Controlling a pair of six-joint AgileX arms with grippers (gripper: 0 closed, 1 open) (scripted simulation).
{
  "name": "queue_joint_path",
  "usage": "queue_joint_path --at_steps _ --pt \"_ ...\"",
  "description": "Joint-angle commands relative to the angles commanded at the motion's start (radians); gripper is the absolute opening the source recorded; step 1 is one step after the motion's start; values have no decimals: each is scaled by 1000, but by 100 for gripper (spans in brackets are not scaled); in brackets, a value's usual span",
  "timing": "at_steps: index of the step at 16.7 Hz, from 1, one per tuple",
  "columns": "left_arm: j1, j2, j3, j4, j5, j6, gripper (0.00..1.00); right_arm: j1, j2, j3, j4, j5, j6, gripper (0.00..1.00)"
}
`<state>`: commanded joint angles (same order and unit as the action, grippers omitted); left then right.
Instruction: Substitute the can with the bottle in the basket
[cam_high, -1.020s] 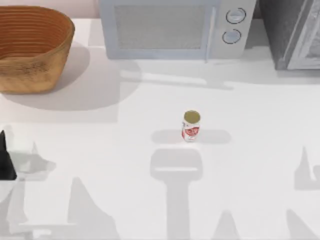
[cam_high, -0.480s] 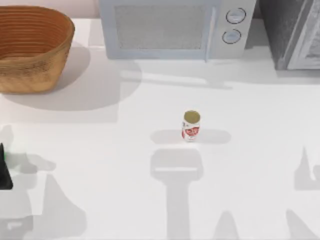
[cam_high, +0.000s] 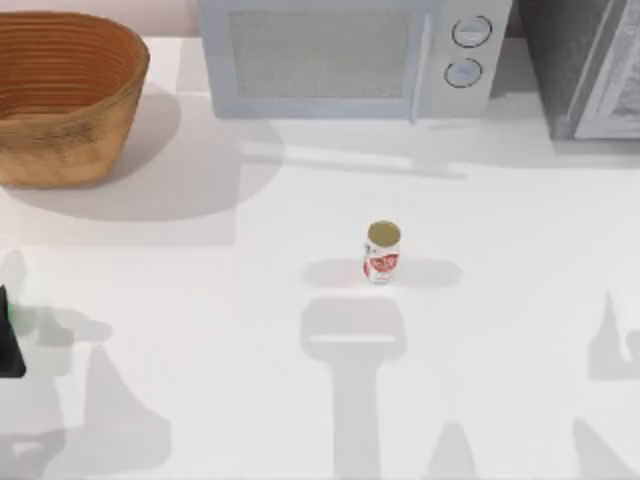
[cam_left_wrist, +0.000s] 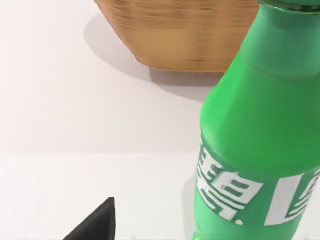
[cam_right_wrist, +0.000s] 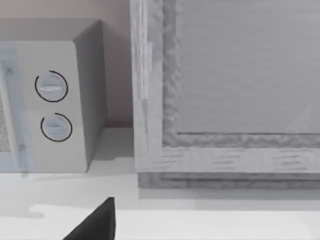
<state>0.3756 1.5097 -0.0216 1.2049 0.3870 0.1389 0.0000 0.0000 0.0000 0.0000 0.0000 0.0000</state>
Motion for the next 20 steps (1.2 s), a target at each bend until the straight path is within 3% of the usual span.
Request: queue_joint_path --at_steps 8,14,20 --pt "-95 312 162 155 -86 -31 100 0 0 0 0 0 0 100" --pt "-111 352 186 175 -101 -36 100 0 0 0 0 0 0 100" --pt "-111 352 186 175 -101 -36 55 0 0 0 0 0 0 100"
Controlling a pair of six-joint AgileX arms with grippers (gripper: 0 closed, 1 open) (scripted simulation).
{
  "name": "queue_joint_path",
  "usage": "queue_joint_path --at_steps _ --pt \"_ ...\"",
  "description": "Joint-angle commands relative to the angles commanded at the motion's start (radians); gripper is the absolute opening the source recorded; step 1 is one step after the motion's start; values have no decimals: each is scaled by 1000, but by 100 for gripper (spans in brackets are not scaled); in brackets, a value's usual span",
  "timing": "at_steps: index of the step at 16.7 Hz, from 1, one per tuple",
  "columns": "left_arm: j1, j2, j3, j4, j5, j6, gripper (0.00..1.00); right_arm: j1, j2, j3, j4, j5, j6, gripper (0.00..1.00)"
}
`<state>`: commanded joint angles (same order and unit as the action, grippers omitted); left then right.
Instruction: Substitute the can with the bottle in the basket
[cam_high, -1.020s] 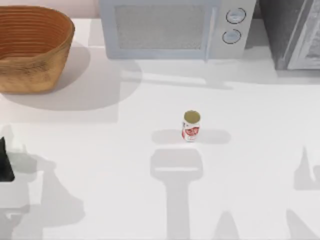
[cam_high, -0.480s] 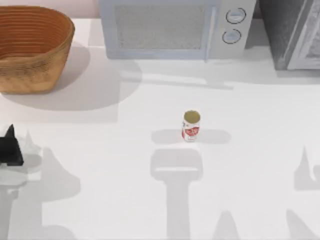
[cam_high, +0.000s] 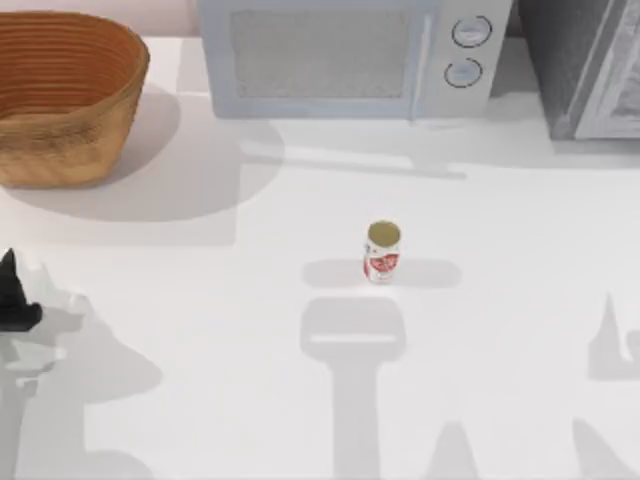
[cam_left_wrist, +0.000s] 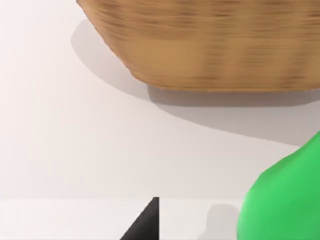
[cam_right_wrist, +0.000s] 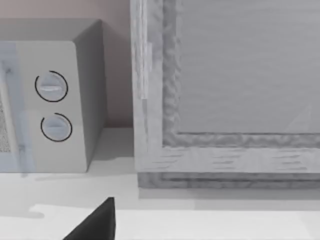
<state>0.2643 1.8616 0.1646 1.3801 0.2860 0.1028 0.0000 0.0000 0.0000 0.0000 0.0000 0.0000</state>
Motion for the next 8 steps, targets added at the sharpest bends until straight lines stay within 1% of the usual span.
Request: queue_joint_path --at_steps 7,8 --pt "0 0 0 0 0 0 2 0 0 0 0 0 0 100" --pt "0 0 0 0 0 0 0 0 0 0 0 0 0 100"
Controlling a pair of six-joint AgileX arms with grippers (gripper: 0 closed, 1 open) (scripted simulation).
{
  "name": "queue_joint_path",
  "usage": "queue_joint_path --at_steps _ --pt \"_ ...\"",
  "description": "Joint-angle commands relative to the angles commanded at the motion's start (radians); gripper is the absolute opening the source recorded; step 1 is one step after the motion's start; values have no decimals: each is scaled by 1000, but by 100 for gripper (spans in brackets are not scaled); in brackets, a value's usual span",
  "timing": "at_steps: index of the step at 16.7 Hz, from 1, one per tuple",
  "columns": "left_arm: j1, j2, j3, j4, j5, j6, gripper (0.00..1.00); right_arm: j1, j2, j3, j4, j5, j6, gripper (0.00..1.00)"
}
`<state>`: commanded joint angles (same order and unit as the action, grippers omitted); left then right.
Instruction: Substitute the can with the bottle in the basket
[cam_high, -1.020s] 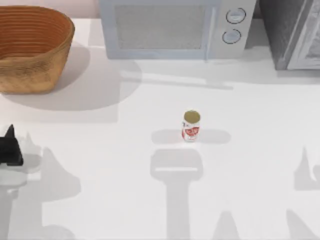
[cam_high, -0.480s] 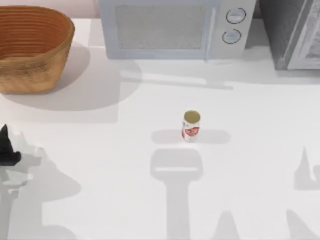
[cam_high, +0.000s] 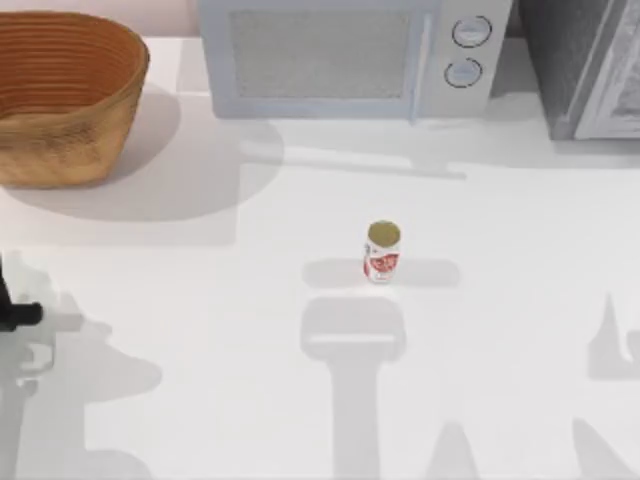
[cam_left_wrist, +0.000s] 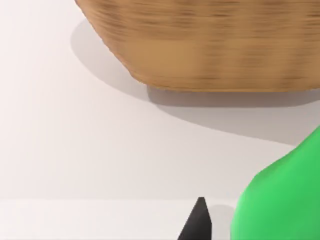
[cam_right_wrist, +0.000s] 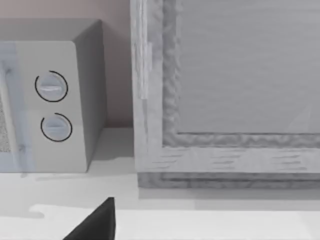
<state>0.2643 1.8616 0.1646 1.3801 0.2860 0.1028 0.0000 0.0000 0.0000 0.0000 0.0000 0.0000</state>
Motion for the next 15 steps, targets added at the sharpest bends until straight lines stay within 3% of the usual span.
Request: queue_joint_path --at_steps 9,15 --pt "1 -1 0 -1 -1 1 0 0 0 0 0 0 0 100" --pt "51 -145 195 -174 -126 -7 0 0 0 0 0 0 0 100"
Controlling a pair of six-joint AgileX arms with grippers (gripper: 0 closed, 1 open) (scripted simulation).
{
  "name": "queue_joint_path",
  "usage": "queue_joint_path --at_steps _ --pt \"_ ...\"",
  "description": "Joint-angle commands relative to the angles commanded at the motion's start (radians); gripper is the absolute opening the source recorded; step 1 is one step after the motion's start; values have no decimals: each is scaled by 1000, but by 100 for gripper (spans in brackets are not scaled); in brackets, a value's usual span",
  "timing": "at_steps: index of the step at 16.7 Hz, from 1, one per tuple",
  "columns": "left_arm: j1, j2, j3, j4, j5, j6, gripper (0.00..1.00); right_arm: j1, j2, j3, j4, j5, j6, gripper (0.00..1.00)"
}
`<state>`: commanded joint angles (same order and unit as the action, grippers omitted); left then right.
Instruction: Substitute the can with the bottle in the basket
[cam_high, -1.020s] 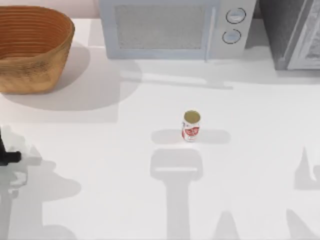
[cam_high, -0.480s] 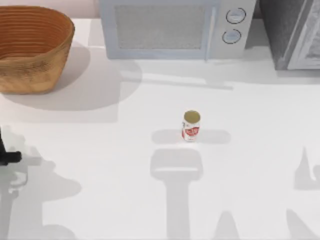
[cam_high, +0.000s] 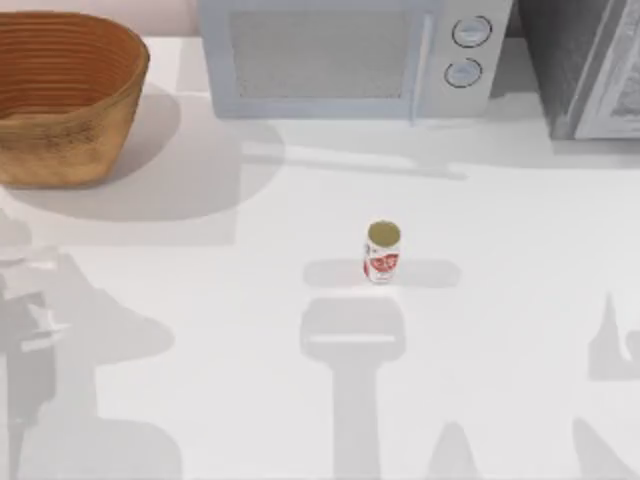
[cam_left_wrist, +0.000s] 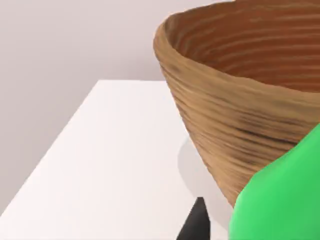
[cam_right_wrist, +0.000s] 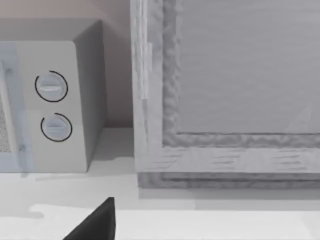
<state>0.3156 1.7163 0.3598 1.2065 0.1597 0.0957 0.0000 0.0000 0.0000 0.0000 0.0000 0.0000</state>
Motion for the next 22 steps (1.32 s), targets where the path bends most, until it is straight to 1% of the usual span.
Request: queue_joint_path --at_steps 3,6,10,13,15,17,22 --pt "12 -105 188 -215 -76 -6 0 0 0 0 0 0 0 100" --pt "-23 -178 408 -496 -119 -17 0 0 0 0 0 0 0 100" --pt "-110 -210 681 -878 -120 -33 0 0 0 0 0 0 0 100" --pt "-179 -188 821 -1082 -97 -42 0 0 0 0 0 0 0 100" --pt "-217 -168 879 -1166 -79 -46 0 0 0 0 0 0 0 100" --pt "-239 -150 910 -1207 -65 -48 0 0 0 0 0 0 0 100" --pt "-238 -151 910 -1210 -64 -47 0 0 0 0 0 0 0 100"
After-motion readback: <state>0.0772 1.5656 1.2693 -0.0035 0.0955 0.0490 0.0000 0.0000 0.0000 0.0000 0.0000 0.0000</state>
